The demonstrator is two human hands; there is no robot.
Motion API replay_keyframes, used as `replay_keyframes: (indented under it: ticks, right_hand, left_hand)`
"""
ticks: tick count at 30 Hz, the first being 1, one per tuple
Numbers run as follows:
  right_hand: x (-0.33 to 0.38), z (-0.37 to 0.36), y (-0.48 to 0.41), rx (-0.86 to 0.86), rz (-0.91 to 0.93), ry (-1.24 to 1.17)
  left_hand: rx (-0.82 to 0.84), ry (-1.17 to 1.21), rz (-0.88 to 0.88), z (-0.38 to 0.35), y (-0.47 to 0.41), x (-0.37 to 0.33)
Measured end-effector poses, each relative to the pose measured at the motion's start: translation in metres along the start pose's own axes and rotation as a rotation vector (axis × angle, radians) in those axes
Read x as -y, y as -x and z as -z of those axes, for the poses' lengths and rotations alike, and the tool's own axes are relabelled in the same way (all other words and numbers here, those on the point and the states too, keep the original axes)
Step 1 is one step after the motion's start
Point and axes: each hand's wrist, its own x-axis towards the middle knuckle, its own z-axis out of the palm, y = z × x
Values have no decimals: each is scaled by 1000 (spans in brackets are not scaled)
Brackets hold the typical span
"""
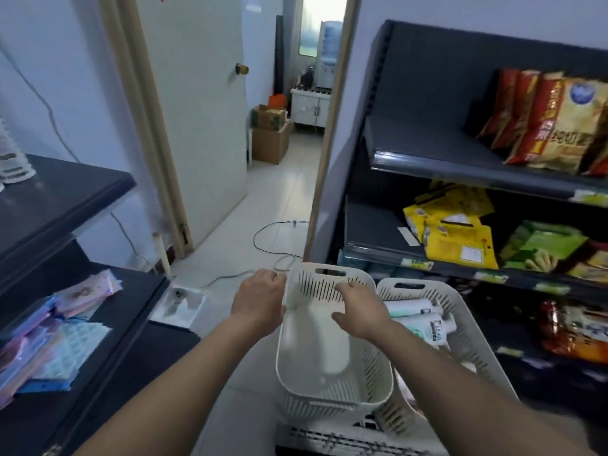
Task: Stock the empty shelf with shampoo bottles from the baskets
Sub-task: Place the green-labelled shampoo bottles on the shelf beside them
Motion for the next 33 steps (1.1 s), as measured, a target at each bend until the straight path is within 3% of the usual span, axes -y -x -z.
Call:
replay_keyframes:
  ticks: [5, 17, 23, 28, 33]
  right_hand:
    - [-98, -10, 23, 46, -203, -60]
    - [-270, -65, 49, 215, -545, -262]
    - [-307, -100, 56, 272, -814, -640]
    - [-317, -134, 44, 151, -1139, -1141]
    - [-316, -167, 31, -43, -1309, -1598]
  left_hand:
    - [82, 42, -171, -25, -30, -91]
    - [292, -25, -279, -103, -96, -254]
    - [384, -49, -332, -151, -121, -293]
    - [460, -36, -360, -191, -145, -307]
    - [568, 27, -318, -228, -169, -311]
